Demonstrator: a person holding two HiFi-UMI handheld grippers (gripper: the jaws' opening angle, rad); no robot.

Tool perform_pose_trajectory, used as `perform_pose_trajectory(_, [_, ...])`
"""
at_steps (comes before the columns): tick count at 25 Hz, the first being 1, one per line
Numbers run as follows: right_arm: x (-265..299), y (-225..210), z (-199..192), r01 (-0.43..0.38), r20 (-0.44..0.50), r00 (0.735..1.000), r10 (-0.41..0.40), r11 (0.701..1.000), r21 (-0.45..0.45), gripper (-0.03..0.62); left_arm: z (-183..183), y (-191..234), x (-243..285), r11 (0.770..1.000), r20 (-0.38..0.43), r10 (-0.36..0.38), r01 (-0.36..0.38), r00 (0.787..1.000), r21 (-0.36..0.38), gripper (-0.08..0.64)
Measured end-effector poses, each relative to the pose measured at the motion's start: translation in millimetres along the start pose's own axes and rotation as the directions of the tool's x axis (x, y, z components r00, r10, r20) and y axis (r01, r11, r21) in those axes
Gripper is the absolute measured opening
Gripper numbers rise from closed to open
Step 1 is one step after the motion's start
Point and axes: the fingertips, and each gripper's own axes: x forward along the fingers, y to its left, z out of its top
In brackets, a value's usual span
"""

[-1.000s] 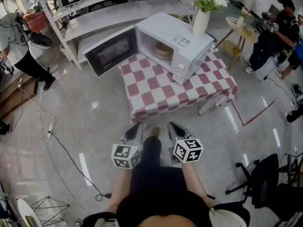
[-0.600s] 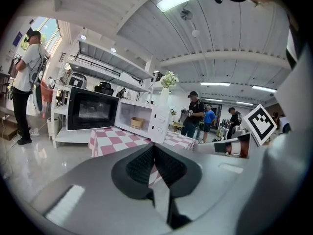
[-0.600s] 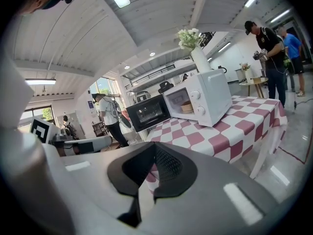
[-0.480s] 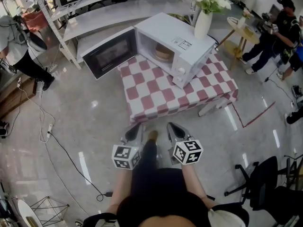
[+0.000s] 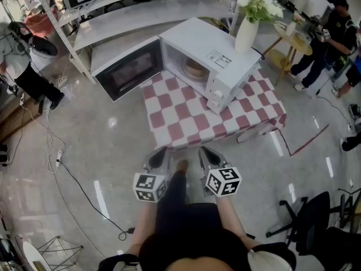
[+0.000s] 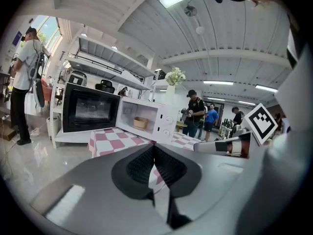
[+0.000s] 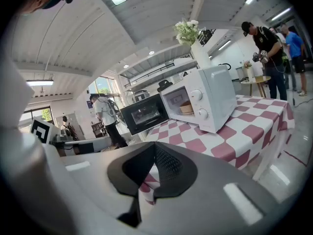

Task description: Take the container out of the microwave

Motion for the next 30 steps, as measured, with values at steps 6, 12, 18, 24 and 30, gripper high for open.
perform_pose_trajectory(6, [17,-8,14,0.004,-0.005,1.000,-0.004,1.000,0.001,0.000,10,9,20,1.000,-0.003,-0.004,0.004,1.000,-0.002,0.010])
perform_pose_trajectory(12, [33,-21,27,0.021,0.000,1.000,-0.021,1.000,0.013,0.000,17,17,42,1.000,-0.009,-0.011,0.011,1.000,0.000,0.010])
perform_pose_trajectory(18, [50,-29,36,0.027,-0.007,1.000,-0.027,0.999,0.021,0.000,23,28,61,1.000,-0.021,-0.015,0.015,1.000,-0.001,0.009])
perform_pose_trajectory(24, [68,-36,50,0.031,-0.003,1.000,-0.031,0.999,0.021,0.000,32,40,81,1.000,-0.022,-0.020,0.020,1.000,0.002,0.009])
perform_pose_trajectory(30, [87,-37,61,0.028,-0.009,1.000,-0.028,0.999,0.016,0.000,42,49,99,0.999,-0.028,-0.032,0.032,0.999,-0.006,0.011])
